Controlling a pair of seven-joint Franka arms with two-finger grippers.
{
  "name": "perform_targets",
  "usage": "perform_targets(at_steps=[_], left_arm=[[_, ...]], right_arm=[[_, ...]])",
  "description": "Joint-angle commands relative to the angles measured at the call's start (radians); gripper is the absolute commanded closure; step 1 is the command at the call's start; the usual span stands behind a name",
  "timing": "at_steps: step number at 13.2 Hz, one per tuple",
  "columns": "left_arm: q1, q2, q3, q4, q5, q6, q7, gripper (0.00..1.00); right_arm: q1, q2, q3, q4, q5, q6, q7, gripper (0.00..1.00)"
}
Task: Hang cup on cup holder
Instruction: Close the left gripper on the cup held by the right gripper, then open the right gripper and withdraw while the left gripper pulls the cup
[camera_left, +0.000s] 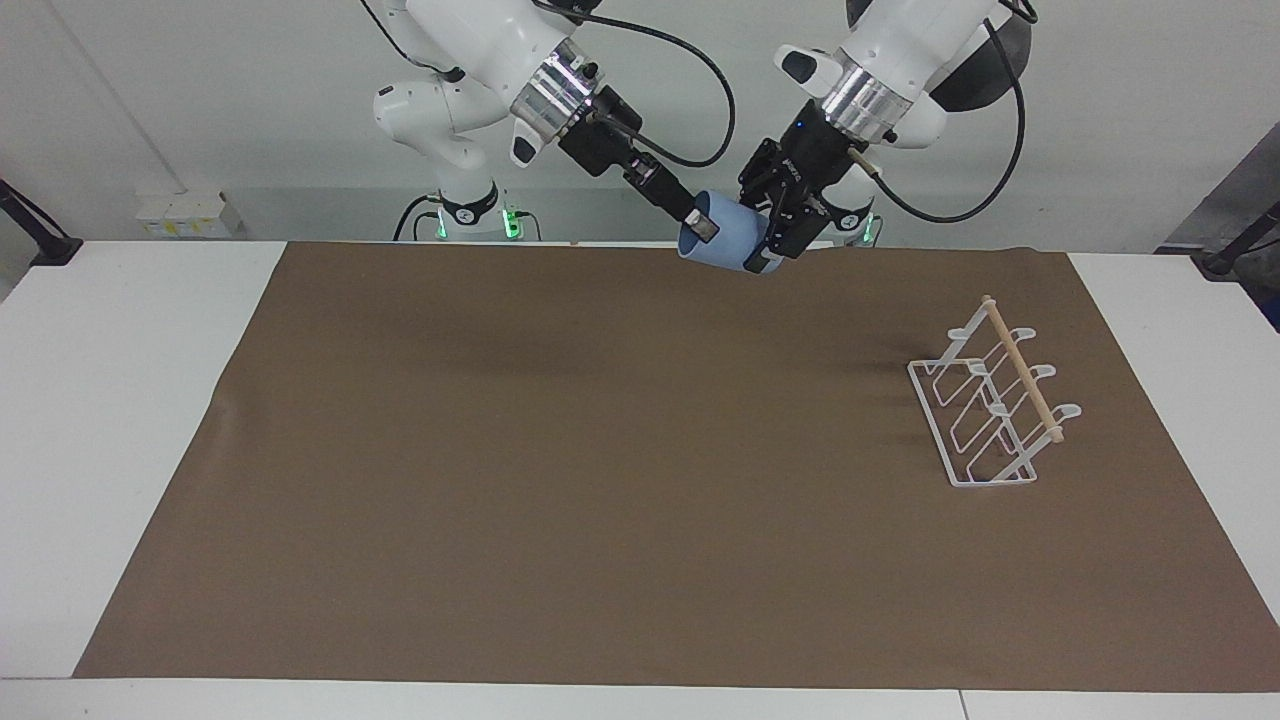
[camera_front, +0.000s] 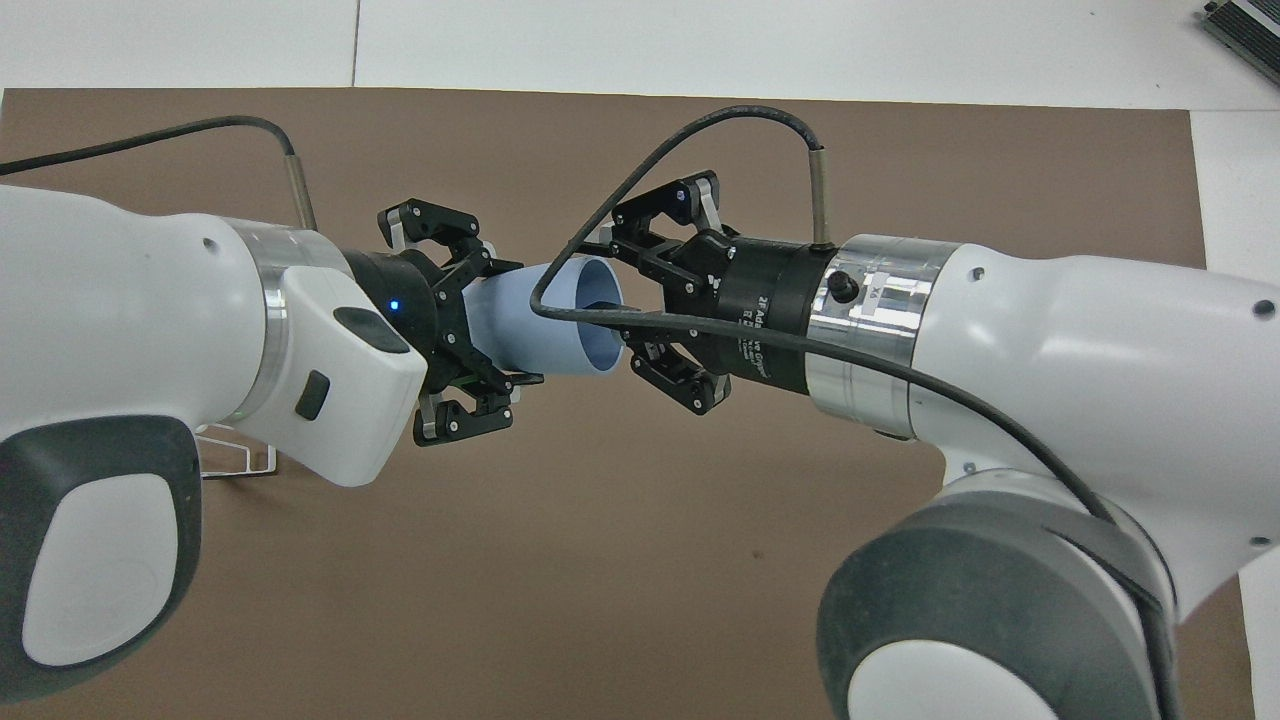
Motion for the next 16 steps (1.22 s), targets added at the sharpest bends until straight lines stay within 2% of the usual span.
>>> perform_targets(at_steps=[1,3,7,10,13,16], left_arm=[[0.004,-0.021,0.002,-0.017,0.081,0.006,-0.010,1.00],[0.012,-0.021,0.002,-0.018,0.173,0.001,-0.010,1.00],[0.022,-0.030,0.004,-0.023,0.403,-0.097,-0.011,1.00],[0.029,-0.054,0.005,-0.061,0.584,-0.202,-0.013,1.00],[0.029,-0.088,0.004,-0.135,0.760,-0.220,-0.014,1.00],[0.045,-0.070,0.004,-0.202,0.891,-0.221,-0.014,1.00]], right_arm=[[-0.009,-0.005,0.005,-0.004,0.028,0.007,0.008,0.52],[-0.009,-0.005,0.005,-0.004,0.027,0.009,0.008,0.52],[-0.017,-0.004,0.005,-0.004,0.024,0.006,-0.041,0.52],[-0.026,-0.004,0.002,-0.006,0.015,-0.002,-0.294,0.52],[-0.071,-0.004,-0.001,-0.006,-0.007,-0.048,-0.570,0.52],[-0.115,-0.005,-0.001,-0.006,-0.172,-0.146,-0.809,0.51]])
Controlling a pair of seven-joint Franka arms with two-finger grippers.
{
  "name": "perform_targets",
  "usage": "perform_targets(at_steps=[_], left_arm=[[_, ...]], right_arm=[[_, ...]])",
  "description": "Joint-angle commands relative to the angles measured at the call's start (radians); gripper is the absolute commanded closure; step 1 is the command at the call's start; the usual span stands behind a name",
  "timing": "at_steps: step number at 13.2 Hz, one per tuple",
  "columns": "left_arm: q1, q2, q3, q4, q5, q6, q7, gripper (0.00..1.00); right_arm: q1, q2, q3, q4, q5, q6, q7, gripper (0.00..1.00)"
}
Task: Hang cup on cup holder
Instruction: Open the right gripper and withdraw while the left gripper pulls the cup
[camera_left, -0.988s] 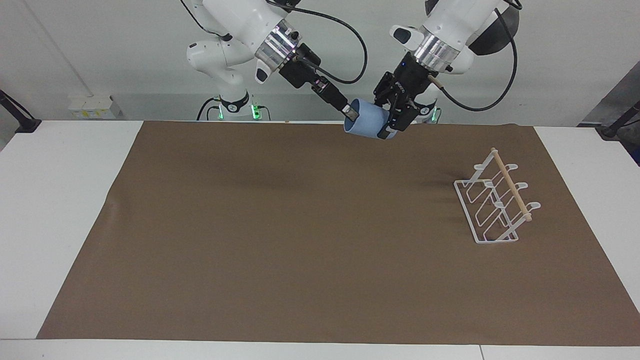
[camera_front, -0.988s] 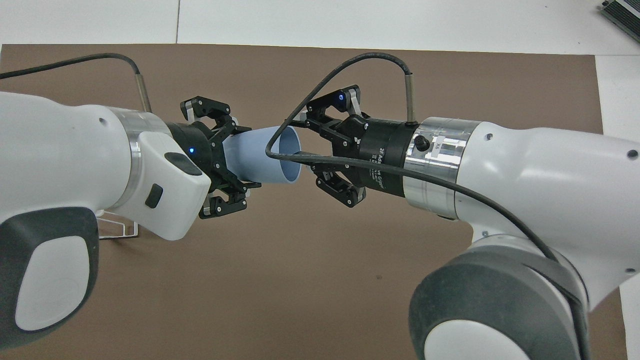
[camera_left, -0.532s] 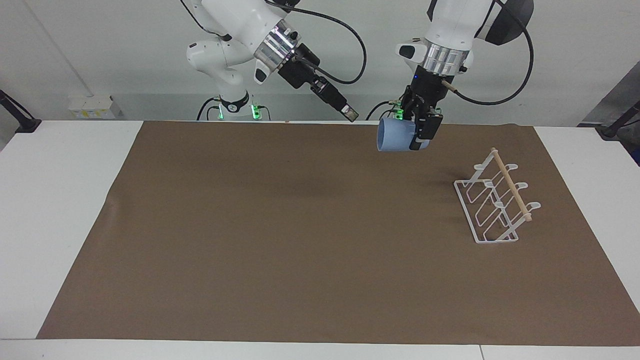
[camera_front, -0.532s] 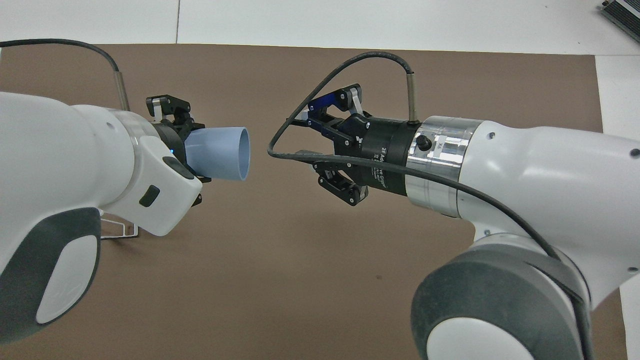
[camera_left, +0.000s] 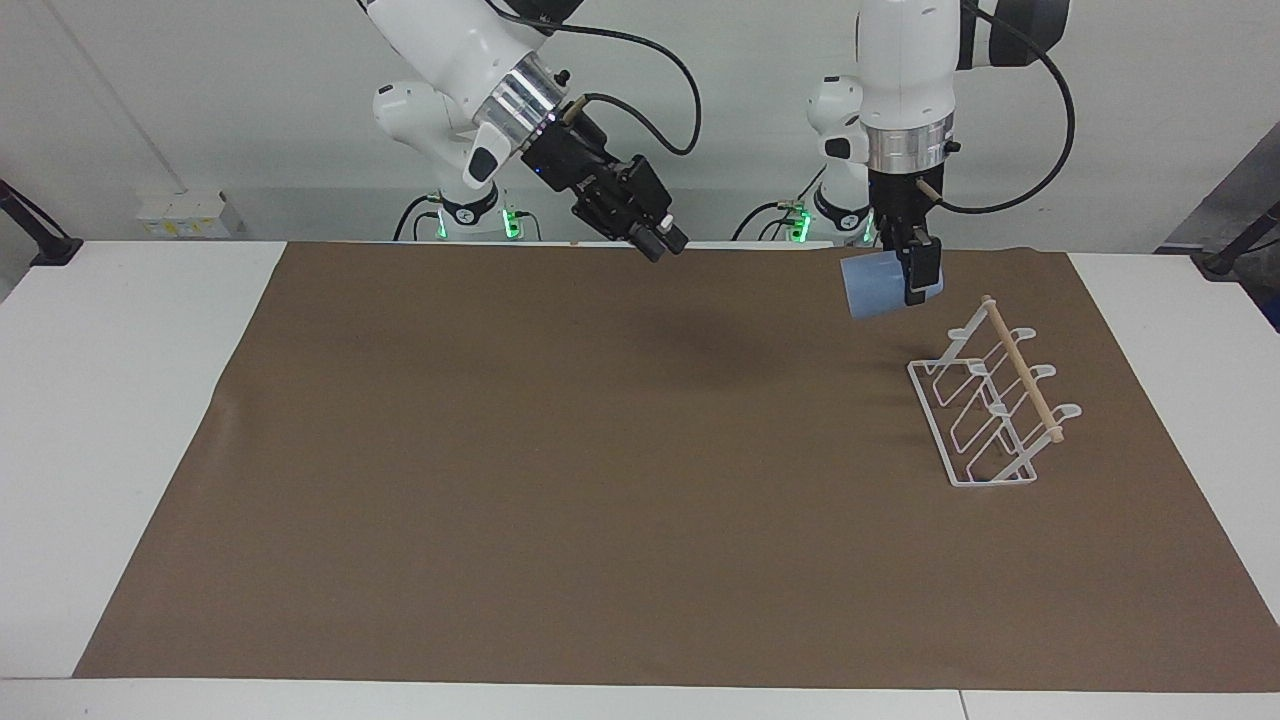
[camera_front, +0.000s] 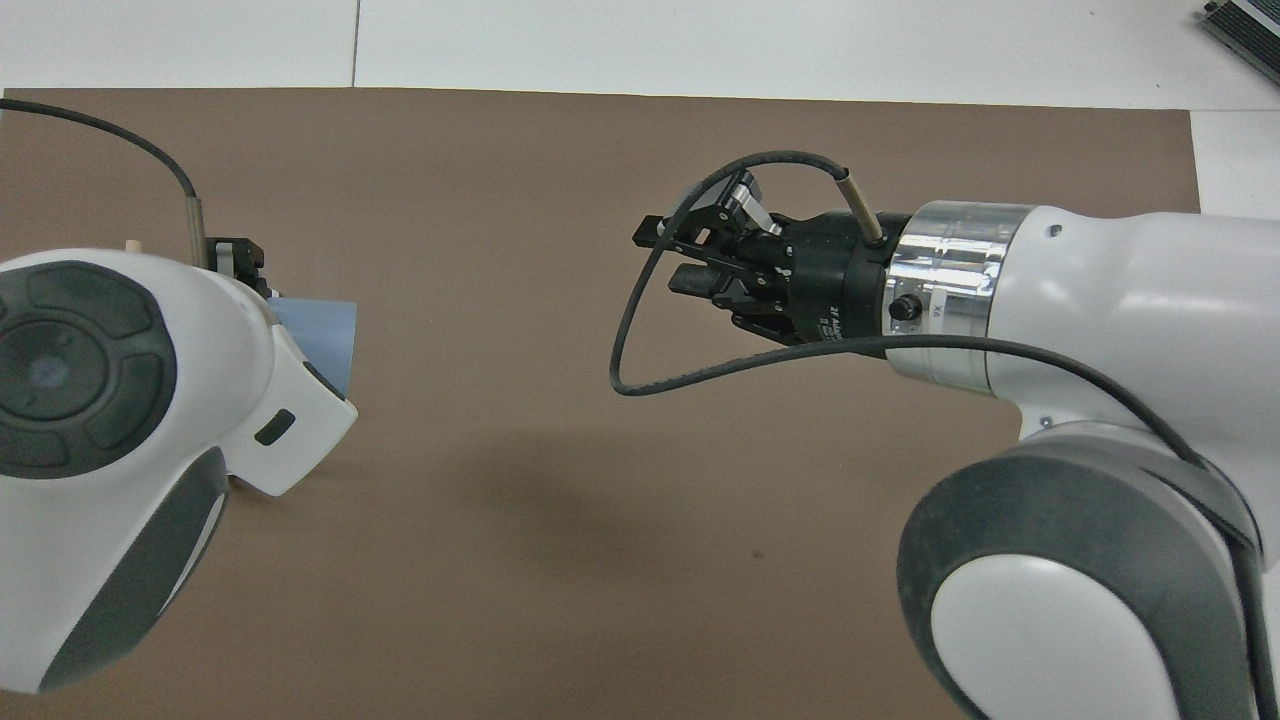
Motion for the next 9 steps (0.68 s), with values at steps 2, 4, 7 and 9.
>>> perform_targets(at_steps=[2,4,7,9], left_arm=[[0.021,0.005,-0.010,-0.059,0.207,-0.008,-0.009,1.00],[0.016,0.048,-0.010,-0.059,0.333,-0.018,-0.009,1.00],[0.010,0.116,-0.010,-0.059,0.494,-0.027,-0.026,1.00],[0.021,0.146,-0.010,-0.073,0.571,-0.019,-0.075,1.00]], right_arm=[[-0.033,-0.007,0.006,-0.004,-0.173,-0.099,-0.251,0.50],[-0.043,-0.007,0.006,0.010,-0.259,-0.163,-0.335,0.50],[-0.044,-0.005,0.006,0.042,-0.427,-0.260,-0.480,0.50],[-0.049,-0.007,0.001,0.068,-0.505,-0.329,-0.579,0.50]])
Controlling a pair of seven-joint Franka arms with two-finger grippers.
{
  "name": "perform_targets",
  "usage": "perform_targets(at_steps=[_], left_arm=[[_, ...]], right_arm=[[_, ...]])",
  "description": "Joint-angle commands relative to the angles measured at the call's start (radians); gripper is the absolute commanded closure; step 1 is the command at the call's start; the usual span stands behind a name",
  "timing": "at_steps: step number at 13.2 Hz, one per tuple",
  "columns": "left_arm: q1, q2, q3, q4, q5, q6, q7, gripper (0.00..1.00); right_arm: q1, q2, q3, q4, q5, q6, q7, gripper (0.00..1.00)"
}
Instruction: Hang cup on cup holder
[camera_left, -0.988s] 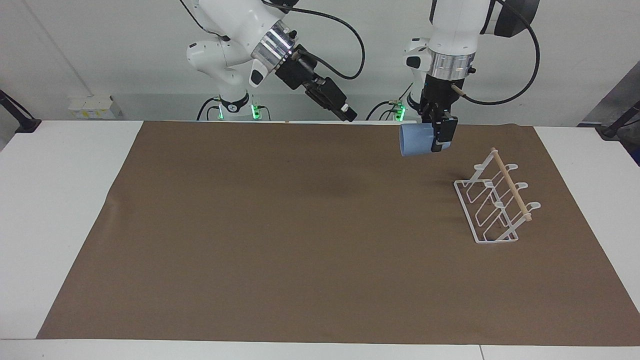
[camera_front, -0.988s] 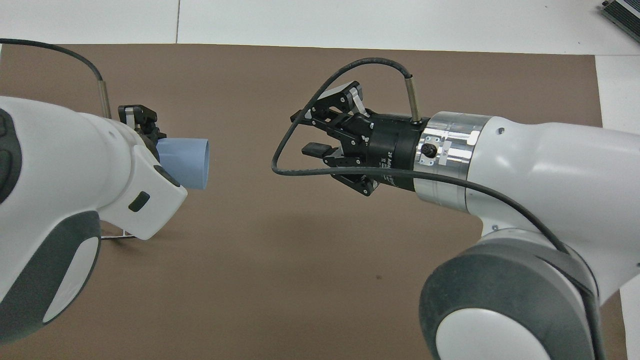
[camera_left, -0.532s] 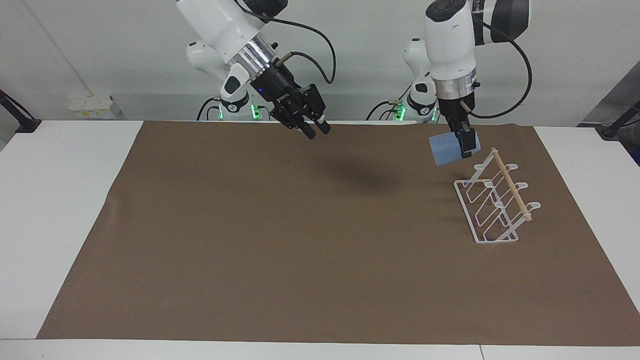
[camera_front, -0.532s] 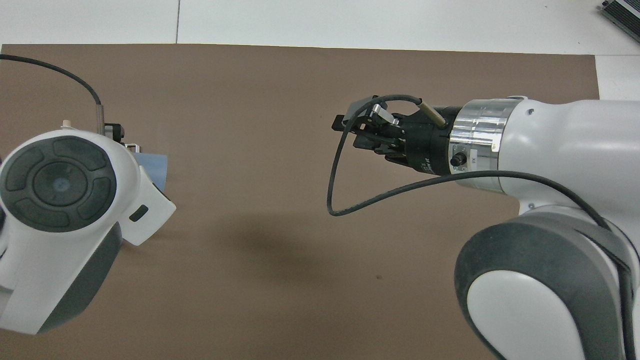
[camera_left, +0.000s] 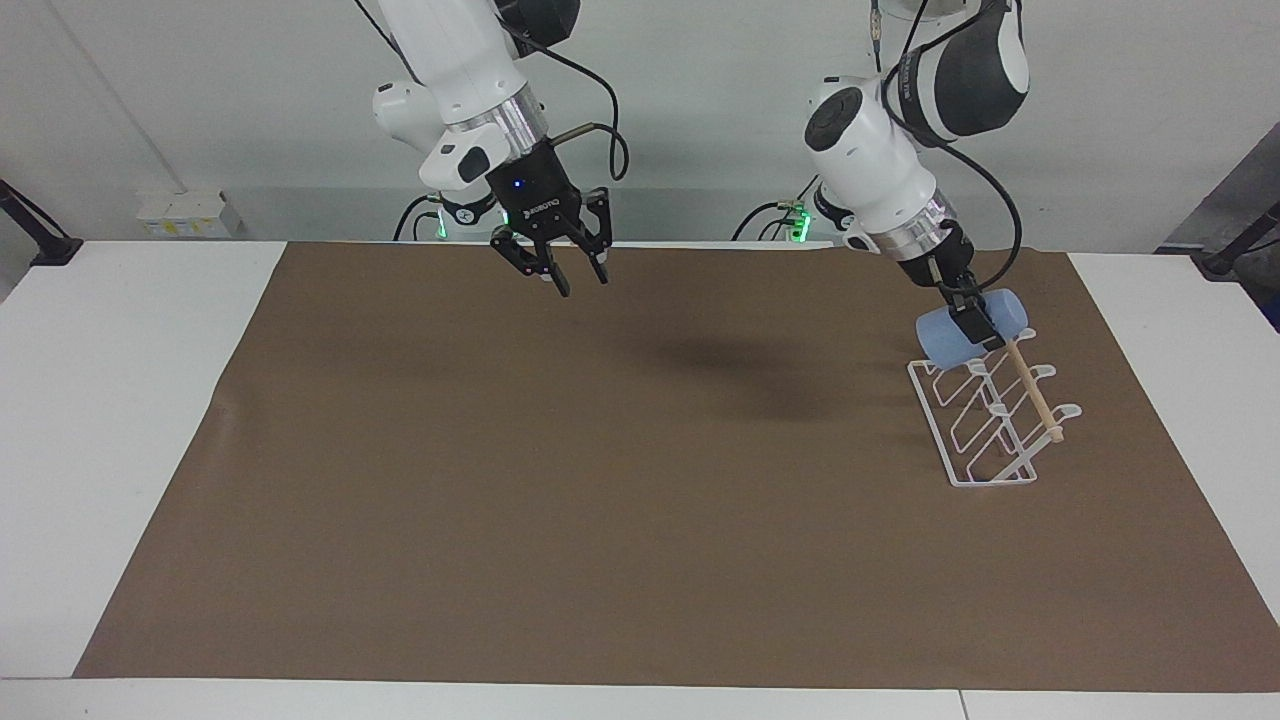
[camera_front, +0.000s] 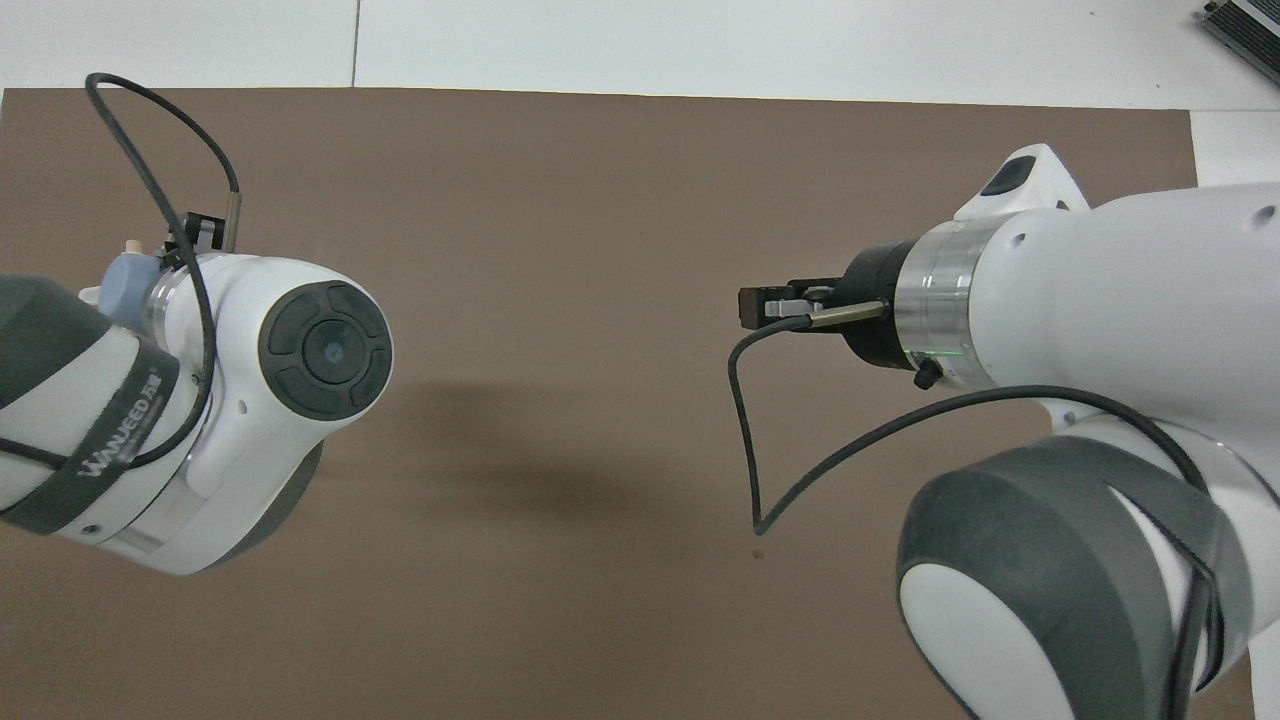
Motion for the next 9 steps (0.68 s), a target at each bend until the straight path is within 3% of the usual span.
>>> perform_targets(at_steps=[1,5,9], left_arm=[[0.022,0.023,-0.004,-0.018,0.075,0.008,-0.039,1.00],[0.047,0.019,-0.004,-0.091,0.173,0.104,-0.041,1.00],[0.096,0.029,-0.004,-0.102,0.214,0.173,-0.038,1.00]], right_arm=[[-0.020,-0.005,0.001,0.046,-0.094,-0.094,-0.134,0.50],[-0.076,-0.012,0.001,0.082,-0.119,-0.199,-0.190,0.51],[-0.127,-0.018,-0.001,0.103,-0.119,-0.276,-0.188,0.51]])
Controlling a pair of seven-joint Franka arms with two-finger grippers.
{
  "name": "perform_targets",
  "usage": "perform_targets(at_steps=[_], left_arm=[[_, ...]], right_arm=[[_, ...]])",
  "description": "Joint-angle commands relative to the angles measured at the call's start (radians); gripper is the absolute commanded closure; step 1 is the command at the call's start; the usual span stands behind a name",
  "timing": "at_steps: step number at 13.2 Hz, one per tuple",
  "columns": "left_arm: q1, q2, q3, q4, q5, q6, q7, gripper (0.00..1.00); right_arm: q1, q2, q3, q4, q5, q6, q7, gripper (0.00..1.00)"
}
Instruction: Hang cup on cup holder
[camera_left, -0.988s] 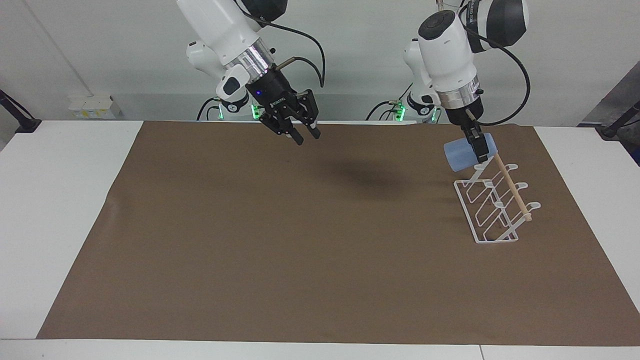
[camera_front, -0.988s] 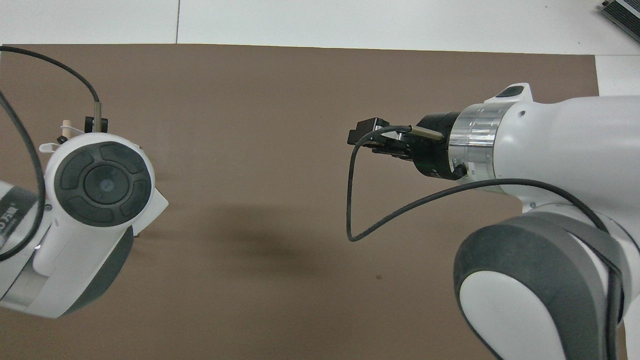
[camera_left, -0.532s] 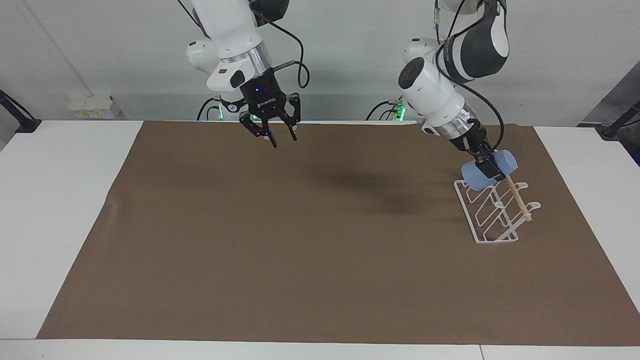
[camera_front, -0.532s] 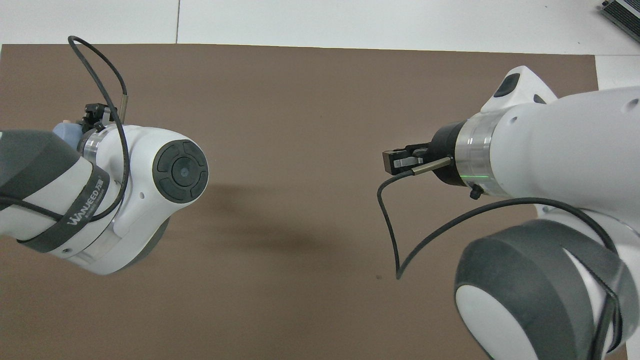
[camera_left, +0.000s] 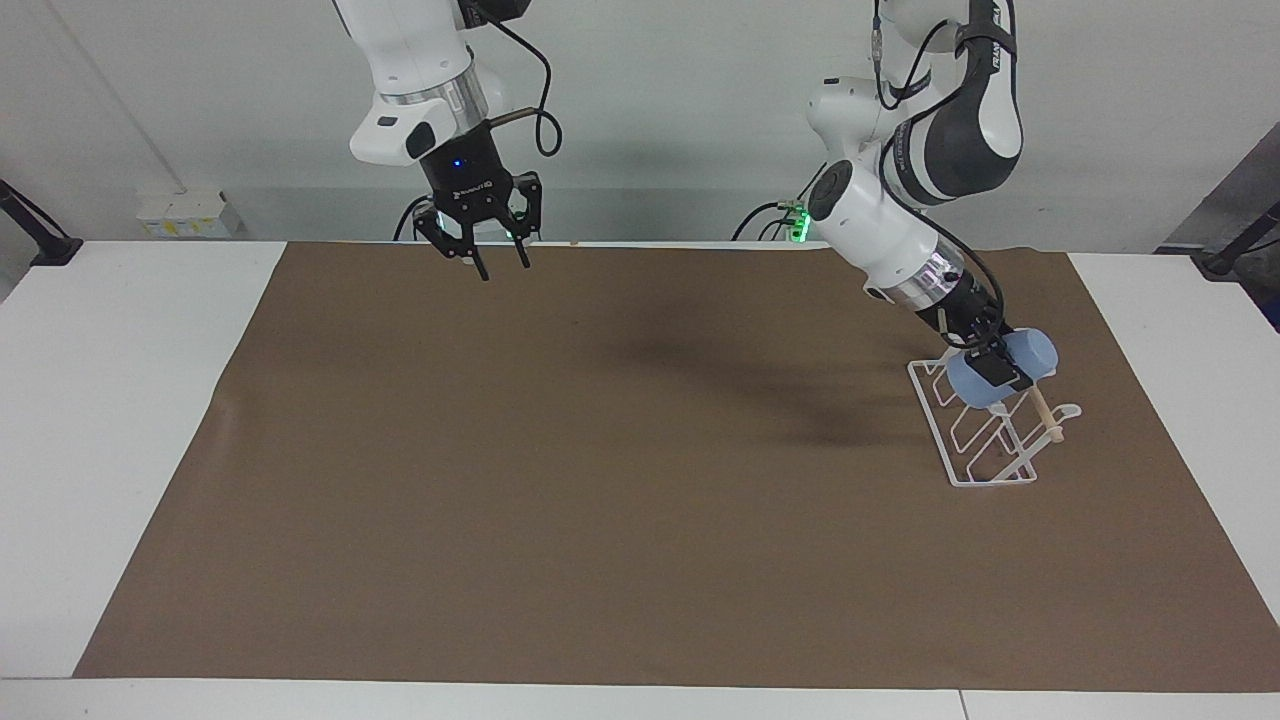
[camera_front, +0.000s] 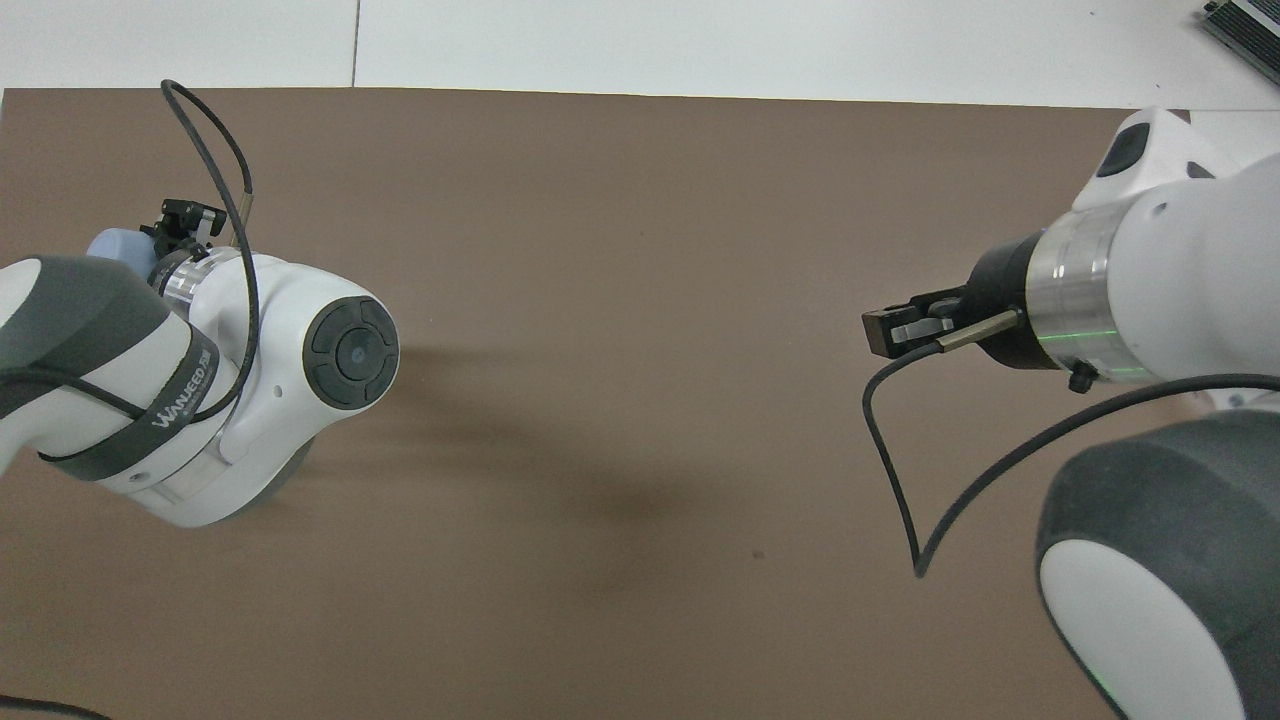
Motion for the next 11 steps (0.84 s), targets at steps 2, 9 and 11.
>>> perform_targets(at_steps=[2,9,11], left_arm=[[0.023,-0.010,-0.007,-0.022,0.056,0.053,-0.013,1.00],[0.095,-0.010,-0.007,-0.063,0.075,0.148,-0.013,1.00],[0.115,-0.010,-0.006,-0.073,0.075,0.171,-0.015,1.00]], right_arm=[[-0.081,-0.013,0.006,0.014,-0.013,-0.061,-0.019,0.51],[-0.293,-0.041,0.006,-0.020,-0.030,-0.142,-0.021,0.49],[-0.291,-0.044,0.007,-0.020,-0.074,-0.168,-0.028,0.46]])
